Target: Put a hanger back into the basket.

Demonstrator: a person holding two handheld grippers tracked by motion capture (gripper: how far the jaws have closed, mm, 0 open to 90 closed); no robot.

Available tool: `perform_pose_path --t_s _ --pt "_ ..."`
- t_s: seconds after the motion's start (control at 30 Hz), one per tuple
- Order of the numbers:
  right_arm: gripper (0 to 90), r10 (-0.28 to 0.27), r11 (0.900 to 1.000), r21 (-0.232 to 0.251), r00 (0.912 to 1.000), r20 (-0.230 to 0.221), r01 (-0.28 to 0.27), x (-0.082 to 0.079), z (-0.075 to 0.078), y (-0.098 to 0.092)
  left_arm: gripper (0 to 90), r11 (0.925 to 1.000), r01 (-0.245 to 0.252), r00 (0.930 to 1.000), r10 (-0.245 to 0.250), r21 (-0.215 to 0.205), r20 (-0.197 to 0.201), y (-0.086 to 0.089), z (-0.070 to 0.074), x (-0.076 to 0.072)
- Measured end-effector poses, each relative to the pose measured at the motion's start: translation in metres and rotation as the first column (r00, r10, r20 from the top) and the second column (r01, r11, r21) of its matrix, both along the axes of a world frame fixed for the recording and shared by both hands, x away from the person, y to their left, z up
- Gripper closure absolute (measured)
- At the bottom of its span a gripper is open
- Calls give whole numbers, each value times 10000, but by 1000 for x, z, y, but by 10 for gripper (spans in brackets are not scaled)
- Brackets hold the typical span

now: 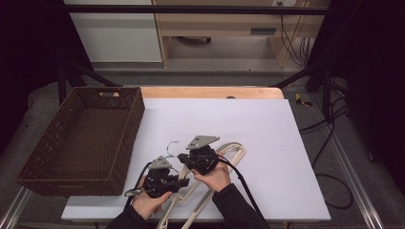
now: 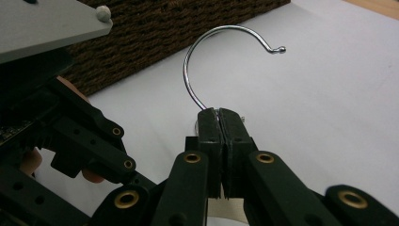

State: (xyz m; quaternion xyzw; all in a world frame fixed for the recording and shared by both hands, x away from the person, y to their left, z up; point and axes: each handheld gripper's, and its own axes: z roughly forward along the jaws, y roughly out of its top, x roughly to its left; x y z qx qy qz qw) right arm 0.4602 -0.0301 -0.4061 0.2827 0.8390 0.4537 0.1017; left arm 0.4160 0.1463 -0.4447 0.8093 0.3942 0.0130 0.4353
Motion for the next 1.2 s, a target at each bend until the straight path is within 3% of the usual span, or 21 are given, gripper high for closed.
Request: perform_pose_path --t_s 0.1,0.2,0.23,0.3,0.53,0.63,0.67,0.7,0.73,0.8,0.83,0.87,0.9,0.93,1.0,1.07,1.13,1.2 --pt "888 24 10000 49 9999 169 -25 -4 5 -4 755 9985 -285 9994 276 -457 -196 -2 4 -3" --pt "886 -18 10000 73 9997 224 16 -7 8 -7 768 9973 -322 9991 303 -658 -289 -2 6 -4" --pt "883 2 9998 190 9998 221 -6 -10 12 -12 785 9946 -374 9986 335 -971 -413 -3 8 -6" --pt "882 -21 9997 263 9997 234 15 -12 14 -14 794 9936 -379 9986 336 -1067 -420 -3 10 -7" --pt "802 238 9978 597 9970 742 -282 -34 39 -36 855 9885 -327 9995 326 -1477 -32 -7 28 -20" --pt "701 356 9967 685 9944 990 -425 -45 47 -46 854 9905 -323 9986 377 -1340 375 -9 37 -26" --pt "626 332 9946 945 9931 1121 -439 -51 52 -56 856 9904 -288 9986 346 -1352 411 -9 40 -26" --pt "626 332 9946 945 9931 1121 -439 -51 52 -56 856 9897 -261 9985 325 -1409 438 -8 43 -27" --pt "541 146 9899 1378 9905 1370 -336 -56 55 -68 857 9887 -153 9981 239 -1491 563 -6 50 -28" --pt "499 59 9864 1615 9892 1463 -297 -57 57 -75 857 9891 -115 9974 218 -1466 688 -5 55 -28" --pt "383 -440 9813 1923 9839 1731 101 -59 58 -89 857 9916 -42 9950 171 -1294 986 -1 64 -29" --pt "383 -440 9813 1923 9839 1731 101 -59 58 -89 857 9916 -42 9950 171 -1294 986 -1 64 -29" --pt "290 -924 9771 2062 9774 1899 523 -59 58 -104 857 9922 -14 9934 157 -1245 1140 1 69 -28" --pt "290 -924 9771 2062 9774 1899 523 -59 58 -104 857 9928 -8 9915 163 -1194 1290 4 73 -28" --pt "227 -1390 9696 2271 9685 2068 906 -60 57 -119 857 9945 -18 9878 181 -1047 1549 10 82 -26" --pt "166 -2046 9577 2465 9538 2200 1485 -63 54 -144 856 9954 -74 9827 249 -958 1834 16 90 -24" --pt "155 -2192 9541 2516 9511 2178 1623 -64 52 -150 857 9963 -41 9790 216 -864 2026 21 97 -23" --pt "130 -2723 9415 2586 9400 2057 2162 -67 44 -170 857 9978 60 9701 103 -667 2427 29 109 -21"
